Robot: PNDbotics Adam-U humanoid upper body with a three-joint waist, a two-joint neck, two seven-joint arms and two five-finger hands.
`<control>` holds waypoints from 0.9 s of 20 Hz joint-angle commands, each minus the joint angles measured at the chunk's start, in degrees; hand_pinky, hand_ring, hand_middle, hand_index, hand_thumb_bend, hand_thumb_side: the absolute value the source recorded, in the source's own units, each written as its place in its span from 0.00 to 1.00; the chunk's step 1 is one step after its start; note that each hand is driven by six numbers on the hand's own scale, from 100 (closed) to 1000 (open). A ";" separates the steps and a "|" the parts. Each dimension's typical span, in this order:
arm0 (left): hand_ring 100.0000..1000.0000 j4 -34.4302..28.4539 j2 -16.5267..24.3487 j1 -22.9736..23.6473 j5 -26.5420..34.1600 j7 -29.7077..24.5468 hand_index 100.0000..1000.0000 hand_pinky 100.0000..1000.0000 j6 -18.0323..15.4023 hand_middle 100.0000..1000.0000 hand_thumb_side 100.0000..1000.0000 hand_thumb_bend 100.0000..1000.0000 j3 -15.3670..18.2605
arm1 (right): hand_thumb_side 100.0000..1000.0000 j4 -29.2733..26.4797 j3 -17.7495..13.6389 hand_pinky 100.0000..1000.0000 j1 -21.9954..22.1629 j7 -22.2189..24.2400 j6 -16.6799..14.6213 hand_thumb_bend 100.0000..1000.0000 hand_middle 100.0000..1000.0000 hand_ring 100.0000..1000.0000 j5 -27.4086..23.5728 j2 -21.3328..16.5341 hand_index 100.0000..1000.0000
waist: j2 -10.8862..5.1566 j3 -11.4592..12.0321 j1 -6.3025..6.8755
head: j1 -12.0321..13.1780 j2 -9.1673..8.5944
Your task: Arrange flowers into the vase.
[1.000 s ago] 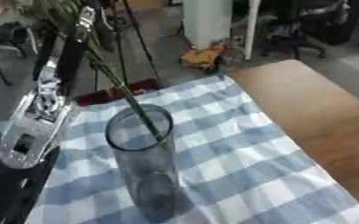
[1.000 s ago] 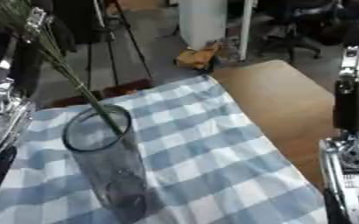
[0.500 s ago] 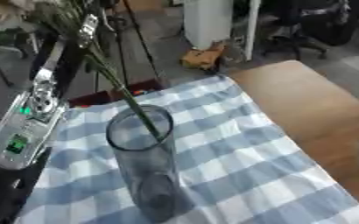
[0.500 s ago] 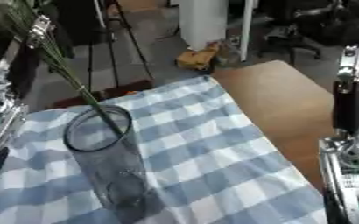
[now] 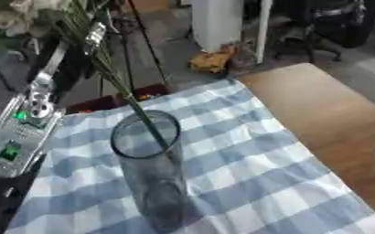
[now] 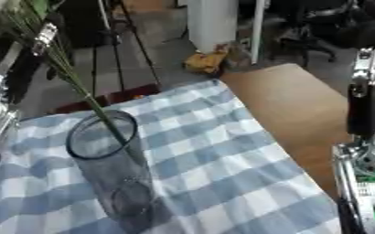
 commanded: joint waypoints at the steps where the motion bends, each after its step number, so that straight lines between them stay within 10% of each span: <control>1: 0.34 -1.15 1.94 -1.58 -1.17 -1.55 0.20 0.00 0.29 0.31 0.93 0.00 0.09 | 0.73 -0.89 -0.30 0.81 -0.44 -0.10 0.20 0.00 0.48 0.82 0.69 -0.90 0.79 | -1.07 0.06 -0.34 | -0.05 -0.50; 18: 0.37 -1.98 3.88 -1.00 -5.04 -6.92 0.38 0.00 0.75 0.35 0.95 0.00 -1.40 | 0.75 -0.89 -0.39 0.81 -0.43 -0.38 0.38 0.00 0.48 0.82 0.78 -0.97 0.79 | -1.10 0.12 -0.17 | -0.18 -0.69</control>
